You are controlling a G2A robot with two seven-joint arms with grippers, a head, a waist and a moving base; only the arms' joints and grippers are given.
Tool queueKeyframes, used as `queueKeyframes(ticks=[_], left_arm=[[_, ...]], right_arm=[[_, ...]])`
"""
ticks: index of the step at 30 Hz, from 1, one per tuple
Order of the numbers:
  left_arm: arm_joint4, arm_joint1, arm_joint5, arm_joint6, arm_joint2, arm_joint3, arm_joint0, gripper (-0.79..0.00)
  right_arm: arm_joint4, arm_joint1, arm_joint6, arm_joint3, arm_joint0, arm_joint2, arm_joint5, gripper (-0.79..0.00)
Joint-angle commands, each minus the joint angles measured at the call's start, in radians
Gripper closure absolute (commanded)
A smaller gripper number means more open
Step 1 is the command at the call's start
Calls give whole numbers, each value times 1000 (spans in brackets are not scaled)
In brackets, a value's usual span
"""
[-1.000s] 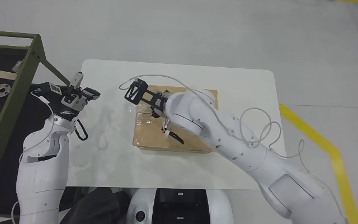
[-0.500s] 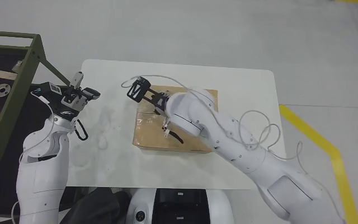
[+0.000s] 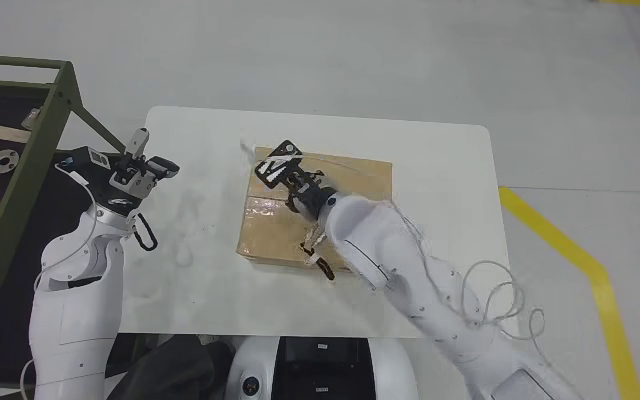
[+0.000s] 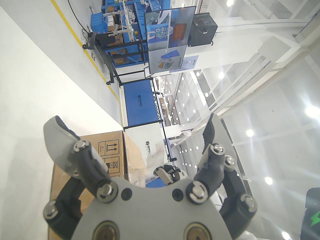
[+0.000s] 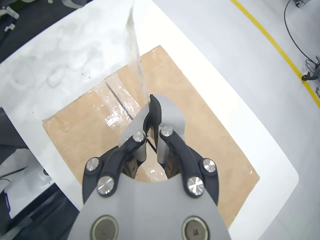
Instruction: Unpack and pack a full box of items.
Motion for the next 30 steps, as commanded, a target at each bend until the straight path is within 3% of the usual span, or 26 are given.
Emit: queueKeyframes(ticks=[1,4,8,9,11,15,17,23,27,29,30], left_arm=[[0,0,0,0,0,0,0,-785],[0,0,0,0,0,0,0,-785],[0,0,0,0,0,0,0,-785],[0,0,0,0,0,0,0,-785],[0,0,0,0,0,0,0,-785],[0,0,0,0,0,0,0,-785],[0,0,0,0,0,0,0,-785],[0,0,0,0,0,0,0,-785],[0,0,0,0,0,0,0,-785],[0,0,0,0,0,0,0,-785],[0,0,0,0,0,0,0,-785]], right_arm=[[-4,5,-43,-22,-44,18,14,0],[-8,12,-90,-46,-104,44,24,-18],[-19,19,-118,-68,-161,62,30,-391],[-24,20,-122,-72,-172,66,36,-520],[-27,22,-137,-83,-193,77,48,-603],[-56,27,-163,-116,-241,108,91,-631],[-88,29,-164,-141,-267,122,125,-720],[-159,36,-160,-223,-334,142,159,-785],[-146,37,-181,-271,-359,142,143,-779],[-125,36,-183,-280,-353,137,118,-696],[-112,35,-179,-277,-344,133,105,-619]])
